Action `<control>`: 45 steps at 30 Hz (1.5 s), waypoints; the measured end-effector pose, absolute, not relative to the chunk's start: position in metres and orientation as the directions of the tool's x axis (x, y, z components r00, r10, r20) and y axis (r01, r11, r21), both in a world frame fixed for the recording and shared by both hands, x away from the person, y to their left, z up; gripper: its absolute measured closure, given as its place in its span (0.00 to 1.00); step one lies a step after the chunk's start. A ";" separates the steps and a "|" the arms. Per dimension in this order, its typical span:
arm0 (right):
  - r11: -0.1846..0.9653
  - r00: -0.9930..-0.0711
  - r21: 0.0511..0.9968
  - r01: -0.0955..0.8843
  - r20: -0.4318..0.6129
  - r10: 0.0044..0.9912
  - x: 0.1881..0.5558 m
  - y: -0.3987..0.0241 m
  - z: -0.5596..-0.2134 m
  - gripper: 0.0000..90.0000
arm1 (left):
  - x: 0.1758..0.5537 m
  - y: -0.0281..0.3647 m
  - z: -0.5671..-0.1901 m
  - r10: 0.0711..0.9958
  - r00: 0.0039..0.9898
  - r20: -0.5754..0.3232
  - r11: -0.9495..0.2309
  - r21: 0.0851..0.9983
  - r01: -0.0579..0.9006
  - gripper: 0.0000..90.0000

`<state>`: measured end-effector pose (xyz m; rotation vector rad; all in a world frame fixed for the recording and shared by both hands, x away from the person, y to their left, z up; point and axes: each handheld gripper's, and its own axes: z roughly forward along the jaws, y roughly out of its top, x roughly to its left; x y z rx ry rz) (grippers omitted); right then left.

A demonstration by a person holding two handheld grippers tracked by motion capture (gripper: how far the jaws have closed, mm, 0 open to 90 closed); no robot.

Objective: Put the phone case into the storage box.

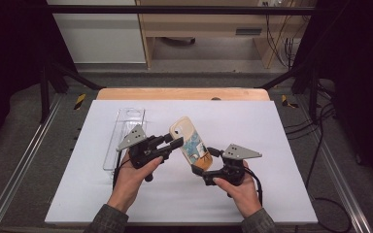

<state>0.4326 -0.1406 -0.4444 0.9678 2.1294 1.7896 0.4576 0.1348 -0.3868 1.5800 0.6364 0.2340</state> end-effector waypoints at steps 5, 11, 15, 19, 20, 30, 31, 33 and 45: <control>0.063 -0.767 0.933 0.354 0.251 0.590 0.433 -0.138 -0.446 0.13 | 0.457 0.137 -0.388 0.529 0.812 -0.245 0.021 0.961 0.276 0.73; 0.063 -0.766 0.932 0.356 0.253 0.590 0.433 -0.136 -0.446 0.13 | 0.458 0.137 -0.388 0.520 0.805 -0.286 0.051 0.951 0.305 0.76; 0.063 -0.767 0.932 0.356 0.253 0.589 0.433 -0.136 -0.446 0.13 | 0.457 0.136 -0.387 0.516 0.806 -0.291 0.053 0.950 0.309 0.77; 0.062 -0.769 0.934 0.353 0.252 0.587 0.433 -0.136 -0.446 0.13 | 0.455 0.135 -0.386 0.508 0.807 -0.301 0.064 0.947 0.314 0.79; 0.062 -0.770 0.933 0.354 0.253 0.586 0.432 -0.136 -0.446 0.13 | 0.455 0.135 -0.385 0.504 0.809 -0.303 0.065 0.947 0.314 0.79; 0.055 -0.775 0.936 0.347 0.253 0.579 0.432 -0.134 -0.445 0.13 | 0.454 0.136 -0.383 0.487 0.802 -0.345 0.103 0.935 0.340 0.82; 0.054 -0.775 0.936 0.347 0.254 0.579 0.432 -0.134 -0.445 0.13 | 0.454 0.136 -0.383 0.484 0.802 -0.350 0.107 0.933 0.342 0.82; 0.052 -0.775 0.936 0.347 0.255 0.579 0.432 -0.134 -0.445 0.13 | 0.454 0.135 -0.383 0.477 0.801 -0.363 0.118 0.929 0.351 0.83; 0.041 -0.800 0.945 0.326 0.253 0.544 0.436 -0.124 -0.445 0.12 | 0.445 0.130 -0.373 0.428 0.810 -0.400 0.172 0.916 0.362 0.90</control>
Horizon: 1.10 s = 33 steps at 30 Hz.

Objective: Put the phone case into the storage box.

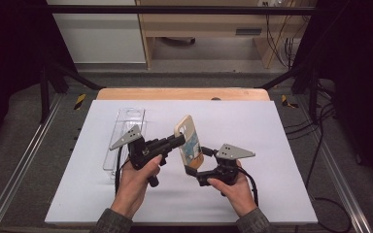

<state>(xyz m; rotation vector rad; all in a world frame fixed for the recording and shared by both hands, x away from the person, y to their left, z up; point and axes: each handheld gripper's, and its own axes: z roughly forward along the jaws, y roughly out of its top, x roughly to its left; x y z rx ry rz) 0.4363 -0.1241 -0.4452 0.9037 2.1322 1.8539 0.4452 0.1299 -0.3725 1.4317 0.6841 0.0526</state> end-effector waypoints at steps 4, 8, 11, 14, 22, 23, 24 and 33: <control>0.035 -0.806 0.942 0.335 0.267 0.529 0.440 -0.119 -0.445 0.11 | 0.444 0.131 -0.369 0.446 0.810 -0.381 0.158 0.924 0.348 0.90; 0.043 -0.804 0.940 0.338 0.265 0.533 0.442 -0.119 -0.443 0.10 | 0.446 0.133 -0.370 0.453 0.804 -0.385 0.164 0.922 0.350 0.90; 0.053 -0.798 0.939 0.341 0.259 0.544 0.442 -0.122 -0.441 0.09 | 0.449 0.135 -0.371 0.466 0.800 -0.379 0.158 0.925 0.346 0.90; 0.059 -0.790 0.936 0.348 0.259 0.556 0.443 -0.127 -0.440 0.08 | 0.450 0.137 -0.371 0.475 0.795 -0.377 0.166 0.926 0.340 0.90; 0.086 -0.741 0.934 0.347 0.216 0.636 0.449 -0.141 -0.433 0.07 | 0.457 0.143 -0.366 0.546 0.776 -0.316 0.134 0.947 0.292 0.90; 0.093 -0.736 0.933 0.347 0.209 0.644 0.450 -0.142 -0.431 0.07 | 0.457 0.143 -0.364 0.552 0.773 -0.312 0.134 0.949 0.286 0.90; 0.104 -0.727 0.932 0.348 0.198 0.657 0.451 -0.143 -0.430 0.07 | 0.458 0.145 -0.363 0.560 0.770 -0.306 0.133 0.951 0.281 0.90; 0.127 -0.633 0.929 0.348 0.133 0.763 0.464 -0.163 -0.420 0.14 | 0.461 0.161 -0.341 0.617 0.744 -0.257 0.132 0.966 0.224 0.90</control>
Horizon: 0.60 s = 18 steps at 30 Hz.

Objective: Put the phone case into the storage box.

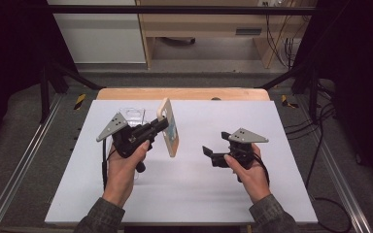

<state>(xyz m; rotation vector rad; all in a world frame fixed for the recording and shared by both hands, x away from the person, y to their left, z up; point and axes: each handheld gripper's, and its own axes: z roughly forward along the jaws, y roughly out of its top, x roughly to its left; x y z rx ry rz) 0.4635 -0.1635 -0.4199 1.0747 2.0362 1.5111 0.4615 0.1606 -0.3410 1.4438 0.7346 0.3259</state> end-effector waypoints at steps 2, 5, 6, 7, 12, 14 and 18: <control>0.122 -0.612 0.929 0.350 0.129 0.780 0.466 -0.169 -0.419 0.15 | 0.464 0.167 -0.337 0.623 0.740 -0.253 0.132 0.967 0.219 0.90; 0.101 -0.591 0.927 0.362 0.144 0.794 0.470 -0.177 -0.418 0.19 | 0.467 0.173 -0.335 0.627 0.735 -0.258 0.138 0.966 0.220 0.90; 0.096 -0.587 0.926 0.364 0.148 0.796 0.471 -0.179 -0.418 0.20 | 0.467 0.173 -0.335 0.627 0.735 -0.258 0.138 0.966 0.220 0.90; 0.091 -0.583 0.927 0.365 0.151 0.798 0.473 -0.180 -0.417 0.20 | 0.468 0.178 -0.333 0.630 0.731 -0.262 0.144 0.965 0.221 0.90; 0.086 -0.558 0.924 0.371 0.148 0.817 0.475 -0.187 -0.416 0.21 | 0.471 0.189 -0.328 0.638 0.721 -0.270 0.158 0.962 0.221 0.90; 0.079 -0.548 0.925 0.371 0.150 0.823 0.475 -0.191 -0.416 0.19 | 0.471 0.192 -0.326 0.645 0.717 -0.265 0.158 0.964 0.214 0.90; 0.068 -0.544 0.936 0.345 0.141 0.827 0.475 -0.198 -0.417 0.11 | 0.471 0.198 -0.323 0.661 0.705 -0.256 0.161 0.966 0.200 0.90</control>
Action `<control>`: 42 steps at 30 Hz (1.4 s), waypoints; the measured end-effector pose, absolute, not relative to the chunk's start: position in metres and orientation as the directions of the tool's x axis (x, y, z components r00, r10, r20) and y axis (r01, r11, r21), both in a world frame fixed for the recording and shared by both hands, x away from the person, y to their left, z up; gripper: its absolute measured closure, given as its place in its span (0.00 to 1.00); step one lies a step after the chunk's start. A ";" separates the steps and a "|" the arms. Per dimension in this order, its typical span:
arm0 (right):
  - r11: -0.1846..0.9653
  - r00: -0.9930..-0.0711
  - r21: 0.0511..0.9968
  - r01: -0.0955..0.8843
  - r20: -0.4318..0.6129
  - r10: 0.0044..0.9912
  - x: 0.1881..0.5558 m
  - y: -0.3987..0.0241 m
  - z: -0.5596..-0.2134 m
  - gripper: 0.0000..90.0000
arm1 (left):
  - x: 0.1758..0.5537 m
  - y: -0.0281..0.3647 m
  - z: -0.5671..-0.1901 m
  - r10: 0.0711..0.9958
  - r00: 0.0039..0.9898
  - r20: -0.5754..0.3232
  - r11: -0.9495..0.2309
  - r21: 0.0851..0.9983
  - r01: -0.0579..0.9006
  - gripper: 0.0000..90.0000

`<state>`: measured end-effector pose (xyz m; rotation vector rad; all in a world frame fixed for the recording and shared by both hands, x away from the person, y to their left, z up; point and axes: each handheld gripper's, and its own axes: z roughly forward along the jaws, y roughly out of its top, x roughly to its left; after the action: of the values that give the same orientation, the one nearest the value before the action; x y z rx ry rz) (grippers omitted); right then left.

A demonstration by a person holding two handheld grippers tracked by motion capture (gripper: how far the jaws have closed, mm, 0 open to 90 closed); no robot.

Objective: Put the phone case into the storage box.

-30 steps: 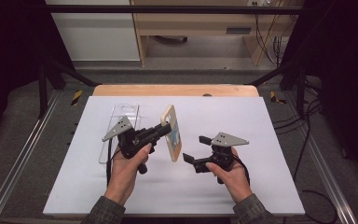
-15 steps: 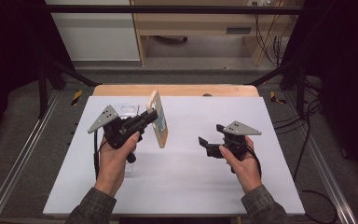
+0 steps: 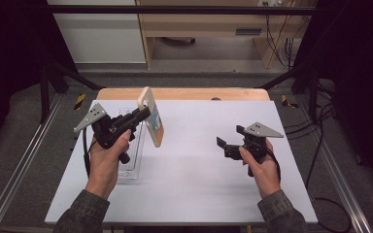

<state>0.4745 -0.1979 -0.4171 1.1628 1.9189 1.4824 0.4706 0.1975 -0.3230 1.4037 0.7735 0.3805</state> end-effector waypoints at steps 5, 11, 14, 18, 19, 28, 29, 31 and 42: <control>0.062 -0.539 0.944 0.324 0.130 0.832 0.472 -0.204 -0.418 0.07 | 0.467 0.205 -0.321 0.690 0.682 -0.242 0.163 0.970 0.180 0.90; 0.042 -0.524 0.957 0.286 0.119 0.844 0.464 -0.212 -0.419 0.06 | 0.462 0.215 -0.317 0.709 0.663 -0.240 0.183 0.971 0.157 0.90; 0.040 -0.520 0.958 0.285 0.119 0.846 0.458 -0.218 -0.423 0.06 | 0.458 0.219 -0.314 0.735 0.645 -0.210 0.163 0.978 0.133 0.90; 0.028 -0.511 0.957 0.288 0.129 0.850 0.449 -0.226 -0.430 0.06 | 0.455 0.230 -0.310 0.769 0.601 -0.216 0.187 0.976 0.112 0.90; 0.027 -0.508 0.957 0.289 0.129 0.852 0.446 -0.229 -0.431 0.05 | 0.455 0.233 -0.310 0.775 0.592 -0.223 0.195 0.975 0.112 0.90; 0.016 -0.484 0.955 0.297 0.136 0.864 0.441 -0.239 -0.441 0.05 | 0.456 0.247 -0.308 0.813 0.538 -0.225 0.202 0.974 0.102 0.90; 0.016 -0.485 0.955 0.296 0.137 0.864 0.441 -0.239 -0.442 0.05 | 0.457 0.248 -0.309 0.816 0.532 -0.224 0.200 0.974 0.103 0.90; 0.017 -0.483 0.954 0.298 0.136 0.865 0.440 -0.239 -0.444 0.05 | 0.457 0.249 -0.310 0.821 0.526 -0.223 0.195 0.975 0.108 0.90; 0.013 -0.487 0.962 0.273 0.126 0.864 0.429 -0.242 -0.447 0.05 | 0.465 0.253 -0.317 0.848 0.486 -0.212 0.176 0.977 0.121 0.90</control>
<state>0.4288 -0.2421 -0.4465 1.1629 1.7822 1.4976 0.4647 0.2533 -0.3167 1.3136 0.9580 0.6459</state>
